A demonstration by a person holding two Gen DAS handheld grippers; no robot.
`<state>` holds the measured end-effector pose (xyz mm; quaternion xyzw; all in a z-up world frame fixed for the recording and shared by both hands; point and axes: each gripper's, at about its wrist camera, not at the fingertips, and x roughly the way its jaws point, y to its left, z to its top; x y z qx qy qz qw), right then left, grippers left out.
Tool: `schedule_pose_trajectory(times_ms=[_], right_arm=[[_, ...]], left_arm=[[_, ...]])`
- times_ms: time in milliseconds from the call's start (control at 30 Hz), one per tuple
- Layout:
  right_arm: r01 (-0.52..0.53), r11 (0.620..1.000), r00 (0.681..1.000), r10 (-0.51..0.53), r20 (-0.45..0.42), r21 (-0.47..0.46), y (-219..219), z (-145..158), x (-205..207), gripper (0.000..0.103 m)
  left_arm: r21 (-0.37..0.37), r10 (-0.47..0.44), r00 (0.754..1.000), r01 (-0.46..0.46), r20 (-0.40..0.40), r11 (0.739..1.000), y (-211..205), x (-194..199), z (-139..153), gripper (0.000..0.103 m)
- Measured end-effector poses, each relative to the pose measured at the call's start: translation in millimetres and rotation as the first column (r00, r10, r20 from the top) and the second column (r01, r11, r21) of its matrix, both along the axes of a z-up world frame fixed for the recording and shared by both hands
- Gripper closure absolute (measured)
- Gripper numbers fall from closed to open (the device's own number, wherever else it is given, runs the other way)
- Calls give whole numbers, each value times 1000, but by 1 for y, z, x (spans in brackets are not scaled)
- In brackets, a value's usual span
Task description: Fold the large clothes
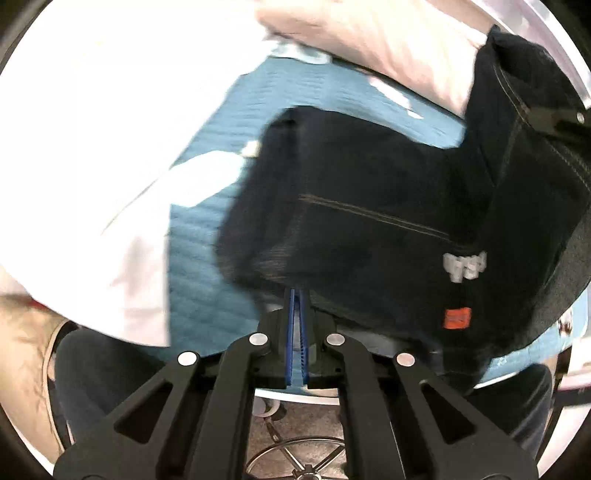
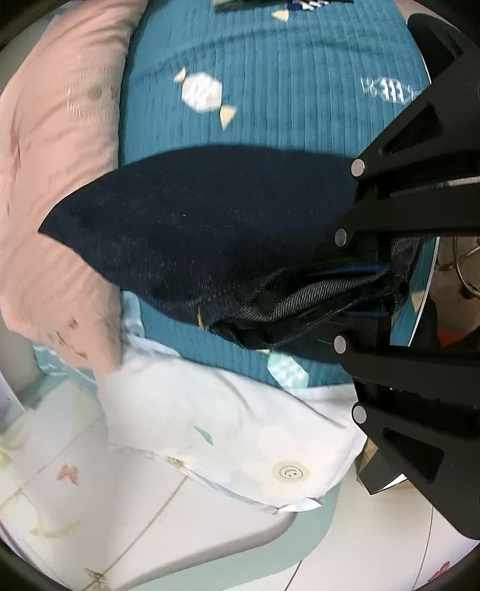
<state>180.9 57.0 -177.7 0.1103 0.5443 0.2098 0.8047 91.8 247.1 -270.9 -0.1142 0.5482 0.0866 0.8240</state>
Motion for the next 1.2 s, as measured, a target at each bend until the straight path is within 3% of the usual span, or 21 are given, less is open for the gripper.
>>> schedule_pose_trajectory(times_ms=[367,533,600,633,667,733,833,1000,1033,1100,1200], right_arm=[[-141,987,988,135,-80,-76,103,-51,6,89],[-178,963,979,153,-132,-203,148,-100,9,86],[-165,957,975,123,-184,-238,156,-125,11,79],[-173,956,970,122,-212,-237,159,-135,10,69],[-181,958,962,126,-243,-221,162,-144,10,53],[-199,966,958,156,-241,-167,165,-150,1,39],[-234,971,937,211,-279,-52,162,-147,-5,32],[-174,934,869,295,-397,313,121,-133,1,32],[-168,936,878,285,-384,309,116,-127,0,32],[-164,964,926,224,-305,211,100,-112,0,34],[-120,977,950,165,-265,175,63,-104,-4,52]], left_arm=[[-46,134,987,-139,-84,989,67,-26,-31,100],[-50,154,981,-160,-118,986,81,-32,-42,100],[-47,163,978,-170,-133,984,86,-35,-45,100],[-48,166,977,-174,-137,984,88,-36,-47,100],[-52,172,975,-181,-145,982,90,-37,-49,100],[-57,180,972,-190,-155,980,93,-38,-51,100],[-55,189,970,-199,-154,978,97,-39,-49,100],[-36,184,972,-191,-144,981,97,-34,-41,100],[-31,182,973,-188,-142,982,95,-33,-40,100],[-22,175,976,-179,-133,984,90,-30,-35,97],[-26,152,981,-156,-121,987,78,-27,-27,95]])
